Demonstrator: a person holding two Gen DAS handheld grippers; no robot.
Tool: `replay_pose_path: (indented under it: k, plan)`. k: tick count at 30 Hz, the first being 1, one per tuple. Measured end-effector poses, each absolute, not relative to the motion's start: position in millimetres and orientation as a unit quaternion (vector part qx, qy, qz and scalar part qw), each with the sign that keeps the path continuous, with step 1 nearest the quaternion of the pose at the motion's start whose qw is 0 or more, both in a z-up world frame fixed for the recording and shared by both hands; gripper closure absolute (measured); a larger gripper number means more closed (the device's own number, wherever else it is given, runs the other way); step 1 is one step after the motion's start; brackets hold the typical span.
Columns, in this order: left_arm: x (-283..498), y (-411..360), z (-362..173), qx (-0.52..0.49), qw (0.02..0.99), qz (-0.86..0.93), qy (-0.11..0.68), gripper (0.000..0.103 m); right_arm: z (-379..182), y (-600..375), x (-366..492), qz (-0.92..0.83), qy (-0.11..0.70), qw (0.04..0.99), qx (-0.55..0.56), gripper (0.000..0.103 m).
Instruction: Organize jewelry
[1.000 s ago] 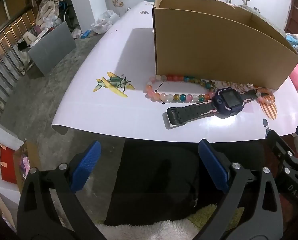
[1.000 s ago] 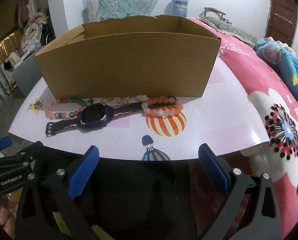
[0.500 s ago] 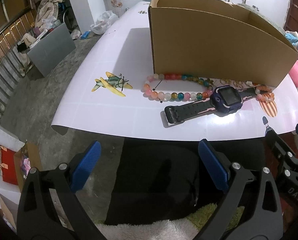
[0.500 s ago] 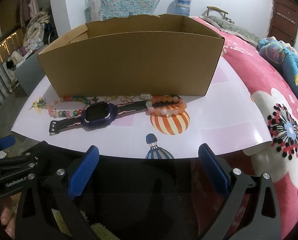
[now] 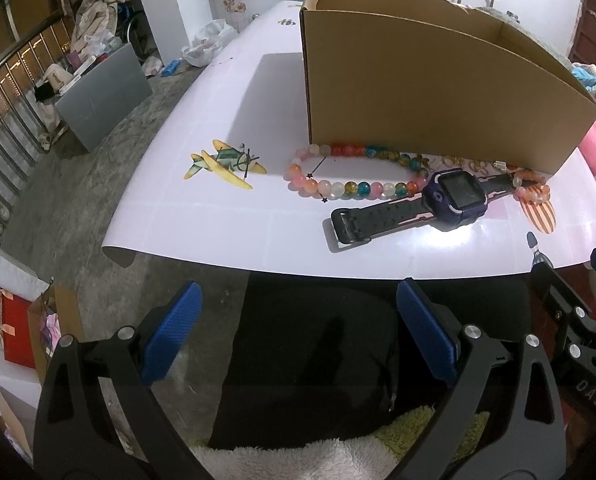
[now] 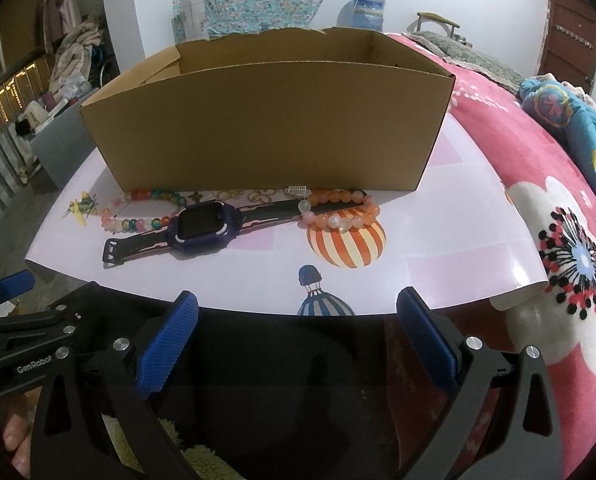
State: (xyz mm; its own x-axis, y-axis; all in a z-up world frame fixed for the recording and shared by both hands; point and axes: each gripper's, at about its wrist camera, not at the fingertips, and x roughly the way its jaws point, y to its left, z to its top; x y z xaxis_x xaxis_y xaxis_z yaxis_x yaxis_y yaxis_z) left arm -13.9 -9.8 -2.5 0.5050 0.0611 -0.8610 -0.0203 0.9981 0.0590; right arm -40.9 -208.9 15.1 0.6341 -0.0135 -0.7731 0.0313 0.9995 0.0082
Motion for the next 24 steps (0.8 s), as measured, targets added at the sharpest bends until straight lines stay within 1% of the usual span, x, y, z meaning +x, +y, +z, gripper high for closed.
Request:
replay_pose_path:
  k: [24]
  plan:
    - [-13.9,-8.4,-4.1,0.02,0.868,0.025,0.496,0.009,15.7,-208.1,-43.0,-0.008,0.427,0.904,0.014,0.006]
